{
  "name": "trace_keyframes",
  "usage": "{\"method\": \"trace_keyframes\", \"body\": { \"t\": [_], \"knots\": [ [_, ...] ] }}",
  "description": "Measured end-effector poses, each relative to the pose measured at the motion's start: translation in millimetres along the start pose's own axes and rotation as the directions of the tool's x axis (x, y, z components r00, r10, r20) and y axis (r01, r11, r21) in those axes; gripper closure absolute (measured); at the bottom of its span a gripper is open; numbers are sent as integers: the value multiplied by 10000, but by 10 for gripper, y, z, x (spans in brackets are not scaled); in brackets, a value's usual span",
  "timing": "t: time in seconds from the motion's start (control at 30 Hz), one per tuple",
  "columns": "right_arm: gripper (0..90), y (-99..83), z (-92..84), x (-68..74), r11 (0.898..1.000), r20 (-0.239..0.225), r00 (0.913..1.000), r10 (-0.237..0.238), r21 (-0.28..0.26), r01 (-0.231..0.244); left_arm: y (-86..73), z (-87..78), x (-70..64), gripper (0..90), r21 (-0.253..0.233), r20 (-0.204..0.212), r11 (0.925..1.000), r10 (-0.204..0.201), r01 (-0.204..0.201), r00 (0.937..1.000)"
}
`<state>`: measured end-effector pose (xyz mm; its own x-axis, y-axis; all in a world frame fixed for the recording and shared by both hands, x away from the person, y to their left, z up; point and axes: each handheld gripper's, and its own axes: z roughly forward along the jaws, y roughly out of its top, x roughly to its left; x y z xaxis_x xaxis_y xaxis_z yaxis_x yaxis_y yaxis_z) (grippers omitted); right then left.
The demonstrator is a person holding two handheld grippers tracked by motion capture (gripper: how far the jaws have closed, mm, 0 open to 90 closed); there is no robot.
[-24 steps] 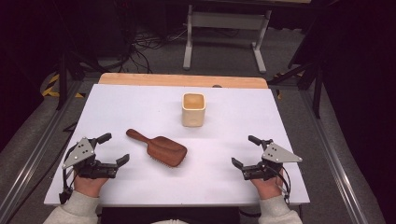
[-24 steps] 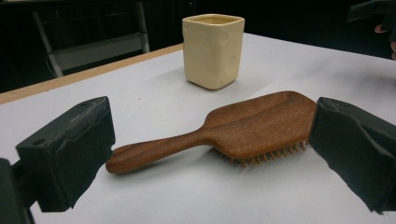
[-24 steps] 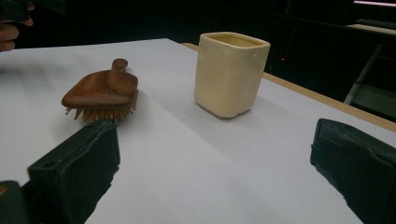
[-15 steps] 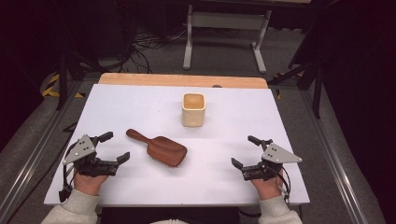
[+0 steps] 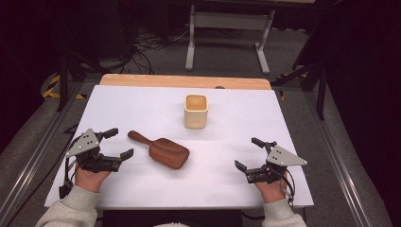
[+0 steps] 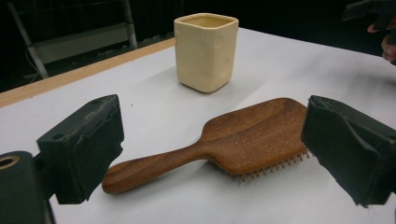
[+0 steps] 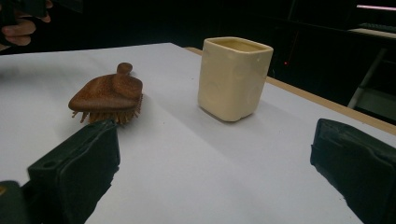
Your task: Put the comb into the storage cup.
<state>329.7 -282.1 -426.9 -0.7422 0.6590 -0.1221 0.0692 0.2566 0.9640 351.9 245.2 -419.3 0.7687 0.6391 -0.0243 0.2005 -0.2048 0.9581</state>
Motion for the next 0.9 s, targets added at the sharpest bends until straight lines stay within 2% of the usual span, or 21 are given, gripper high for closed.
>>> {"method": "trace_keyframes", "body": {
  "t": [0.37, 0.47, 0.63, 0.73, 0.9],
  "knots": [
    [21, 3, -9, -4, 9999, -83, 9999, 61, -93, -62, 240, 189, 139, 134, 460, 471, 9988, 128, -150, 9988],
    [21, 3, -8, -4, 9999, -128, 9999, 52, -97, -53, 279, 237, 171, 138, 563, 596, 9984, 48, -81, 9982],
    [21, -2, 1, -8, 10000, -174, 9998, 73, -67, -74, 340, 303, 215, 145, 641, 642, 9975, 242, -284, 9976],
    [21, -3, 3, -10, 10000, -236, 9997, 65, -28, -65, 369, 357, 229, 148, 783, 728, 9967, 142, -199, 9972],
    [21, -4, -2, -13, 9999, -235, 9997, 84, -72, -86, 417, 452, 265, 152, 986, 857, 9946, 253, -337, 9960]
  ]
}}
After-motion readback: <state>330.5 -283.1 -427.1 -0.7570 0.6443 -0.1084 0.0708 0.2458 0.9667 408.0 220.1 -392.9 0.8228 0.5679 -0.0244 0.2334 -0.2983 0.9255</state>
